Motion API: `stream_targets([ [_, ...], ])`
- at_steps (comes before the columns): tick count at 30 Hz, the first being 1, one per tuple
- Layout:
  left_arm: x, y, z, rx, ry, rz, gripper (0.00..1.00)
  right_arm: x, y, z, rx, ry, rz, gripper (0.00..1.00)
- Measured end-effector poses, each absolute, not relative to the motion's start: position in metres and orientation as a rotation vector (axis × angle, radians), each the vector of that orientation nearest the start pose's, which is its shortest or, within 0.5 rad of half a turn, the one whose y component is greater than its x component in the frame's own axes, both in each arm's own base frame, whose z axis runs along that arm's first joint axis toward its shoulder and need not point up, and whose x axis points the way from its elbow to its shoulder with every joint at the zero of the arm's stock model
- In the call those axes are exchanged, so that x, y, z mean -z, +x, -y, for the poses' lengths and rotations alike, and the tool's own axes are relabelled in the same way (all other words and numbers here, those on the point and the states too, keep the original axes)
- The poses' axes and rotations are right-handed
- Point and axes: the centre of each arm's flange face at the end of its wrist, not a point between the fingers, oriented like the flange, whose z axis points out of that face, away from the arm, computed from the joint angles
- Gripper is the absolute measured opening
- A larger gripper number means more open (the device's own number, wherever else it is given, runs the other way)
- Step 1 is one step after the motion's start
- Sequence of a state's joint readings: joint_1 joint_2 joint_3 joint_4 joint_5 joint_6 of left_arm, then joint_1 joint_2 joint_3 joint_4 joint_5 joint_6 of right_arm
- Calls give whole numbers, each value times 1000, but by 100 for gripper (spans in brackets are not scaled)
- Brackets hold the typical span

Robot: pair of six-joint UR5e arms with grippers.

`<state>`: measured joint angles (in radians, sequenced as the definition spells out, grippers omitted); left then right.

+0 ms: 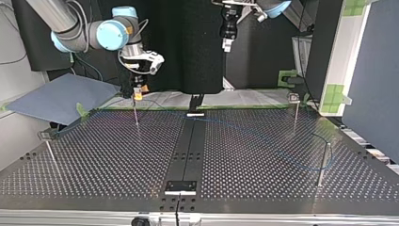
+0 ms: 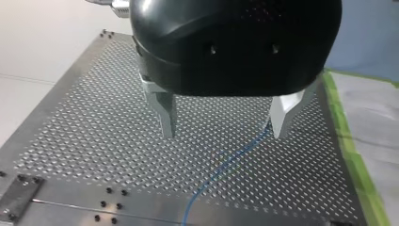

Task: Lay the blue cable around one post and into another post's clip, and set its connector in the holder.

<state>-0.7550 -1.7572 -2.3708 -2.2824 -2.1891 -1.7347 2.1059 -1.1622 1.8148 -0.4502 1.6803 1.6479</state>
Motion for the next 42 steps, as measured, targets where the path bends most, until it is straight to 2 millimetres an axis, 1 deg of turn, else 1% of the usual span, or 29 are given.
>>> stream_targets([
  [12,-133,205,283,64,62,-1754,100,-169,410,359,-1455,1704,1141,100],
  [15,-131,206,278,48,52,-1751,100,-165,417,345,-1455,1725,1128,100],
  [20,-123,201,269,55,50,-1752,100,-161,430,325,-1477,1761,1085,100],
  [24,-121,201,267,87,47,-1742,100,-159,441,306,-1500,1802,1038,100],
  [30,-123,209,269,128,14,-1702,100,-148,449,273,-1520,1866,986,100],
  [34,-125,212,271,153,12,-1683,100,-137,441,267,-1533,1887,971,100],
  [37,-124,212,271,155,12,-1686,100,-132,433,271,-1538,1889,959,100],
  [42,-123,212,268,143,6,-1707,100,-130,430,275,-1556,1897,936,100],
])
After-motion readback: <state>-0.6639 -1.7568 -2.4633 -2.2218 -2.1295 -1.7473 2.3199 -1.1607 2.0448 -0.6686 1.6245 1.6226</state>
